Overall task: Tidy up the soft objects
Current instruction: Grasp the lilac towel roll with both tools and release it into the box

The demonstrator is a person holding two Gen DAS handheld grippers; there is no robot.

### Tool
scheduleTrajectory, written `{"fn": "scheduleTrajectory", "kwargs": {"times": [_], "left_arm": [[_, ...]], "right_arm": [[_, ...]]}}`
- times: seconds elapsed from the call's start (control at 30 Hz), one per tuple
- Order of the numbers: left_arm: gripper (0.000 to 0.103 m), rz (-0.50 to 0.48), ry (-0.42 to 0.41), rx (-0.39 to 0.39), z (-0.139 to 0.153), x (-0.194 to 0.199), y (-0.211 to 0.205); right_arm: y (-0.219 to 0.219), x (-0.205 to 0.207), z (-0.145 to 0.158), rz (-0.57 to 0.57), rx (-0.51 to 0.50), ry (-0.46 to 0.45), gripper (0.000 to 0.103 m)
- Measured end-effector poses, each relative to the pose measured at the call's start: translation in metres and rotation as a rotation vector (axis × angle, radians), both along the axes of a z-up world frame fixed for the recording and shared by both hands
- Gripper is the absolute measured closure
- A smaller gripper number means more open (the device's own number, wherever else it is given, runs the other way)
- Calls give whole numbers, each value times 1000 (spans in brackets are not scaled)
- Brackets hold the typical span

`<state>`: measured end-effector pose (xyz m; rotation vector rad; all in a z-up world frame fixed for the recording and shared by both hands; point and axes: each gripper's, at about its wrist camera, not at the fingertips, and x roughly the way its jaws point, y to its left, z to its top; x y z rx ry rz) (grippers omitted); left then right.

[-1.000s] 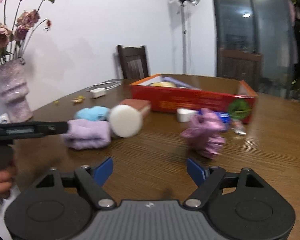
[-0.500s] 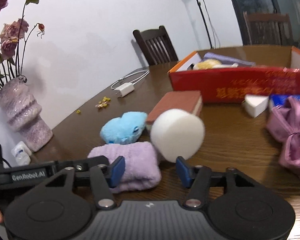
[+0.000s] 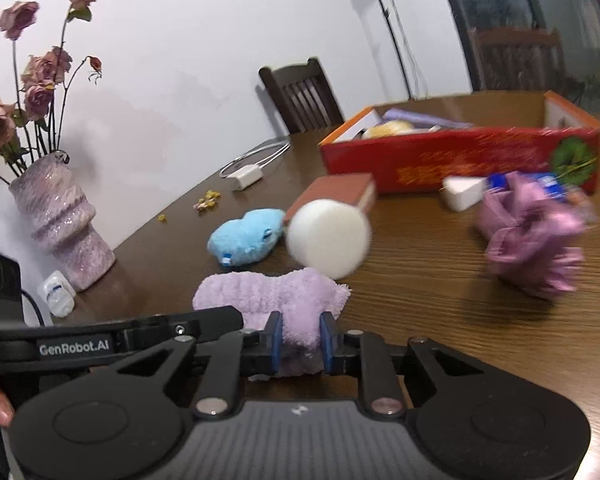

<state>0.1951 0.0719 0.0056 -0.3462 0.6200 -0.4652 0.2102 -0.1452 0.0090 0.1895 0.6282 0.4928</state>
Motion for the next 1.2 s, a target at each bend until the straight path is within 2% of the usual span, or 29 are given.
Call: {"fn": "scheduleTrajectory", "kwargs": {"times": [0.3, 0.4, 0.53, 0.67, 0.77, 0.83, 0.97, 1.1, 1.2], "left_arm": [[72, -131, -45, 38, 10, -11, -69], [72, -155, -58, 33, 17, 0, -86], [72, -191, -109, 35, 43, 37, -107], [72, -191, -142, 64, 77, 101, -130], [72, -171, -183, 129, 100, 160, -152], [72, -180, -180, 137, 112, 203, -164], [72, -162, -71, 121, 114, 299, -184], [72, -138, 80, 113, 84, 381, -199], [71, -112, 155, 116, 59, 420, -204]], "right_arm": [[-68, -41, 2, -129, 39, -28, 85], [-86, -39, 7, -161, 46, -48, 86], [-112, -16, 27, -177, 69, -99, 86], [-139, 41, 53, -168, 75, -144, 86], [-155, 107, 73, -170, 99, -146, 86], [-162, 152, 83, -183, 92, -154, 86], [-175, 242, 88, -215, 56, -118, 86], [-192, 330, 69, -243, 30, -1, 86], [-188, 374, 55, -252, -56, 46, 86]]}}
